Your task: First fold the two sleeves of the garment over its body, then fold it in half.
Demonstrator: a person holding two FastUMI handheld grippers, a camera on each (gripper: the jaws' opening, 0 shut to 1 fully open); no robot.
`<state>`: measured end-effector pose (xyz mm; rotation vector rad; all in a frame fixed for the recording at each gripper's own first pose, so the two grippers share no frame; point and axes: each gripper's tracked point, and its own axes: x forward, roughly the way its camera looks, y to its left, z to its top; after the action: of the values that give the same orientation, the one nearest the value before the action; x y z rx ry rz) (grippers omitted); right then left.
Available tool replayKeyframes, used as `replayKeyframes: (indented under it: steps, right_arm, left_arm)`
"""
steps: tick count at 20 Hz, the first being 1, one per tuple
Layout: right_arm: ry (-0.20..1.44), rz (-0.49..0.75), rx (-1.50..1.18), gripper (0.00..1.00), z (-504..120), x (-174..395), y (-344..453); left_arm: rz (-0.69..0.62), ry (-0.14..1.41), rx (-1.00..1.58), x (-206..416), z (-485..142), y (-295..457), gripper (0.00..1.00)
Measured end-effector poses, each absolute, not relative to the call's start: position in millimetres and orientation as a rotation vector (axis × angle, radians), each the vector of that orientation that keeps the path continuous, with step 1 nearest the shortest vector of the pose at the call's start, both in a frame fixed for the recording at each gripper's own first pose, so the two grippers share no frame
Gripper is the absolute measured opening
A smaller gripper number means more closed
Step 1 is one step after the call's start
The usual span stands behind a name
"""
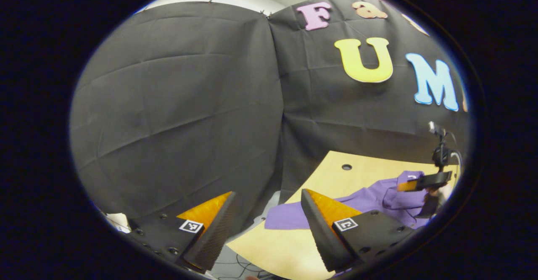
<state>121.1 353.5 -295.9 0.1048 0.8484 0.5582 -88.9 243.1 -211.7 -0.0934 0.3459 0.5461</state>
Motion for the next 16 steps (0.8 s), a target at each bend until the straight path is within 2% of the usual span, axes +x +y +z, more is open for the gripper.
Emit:
replayKeyframes:
  steps: [7,16]
  right_arm:
    - [0.692,0.505,0.126,0.68,-214.6,122.0,285.6]
    - [0.583,0.306,0.186,0.68,-146.4,121.8,174.4]
  left_arm:
    - [0.454,0.413,-0.140,-32.5,-283.9,245.0,0.96]
    - [0.408,0.605,-0.137,6.1,-407.3,259.9,0.98]
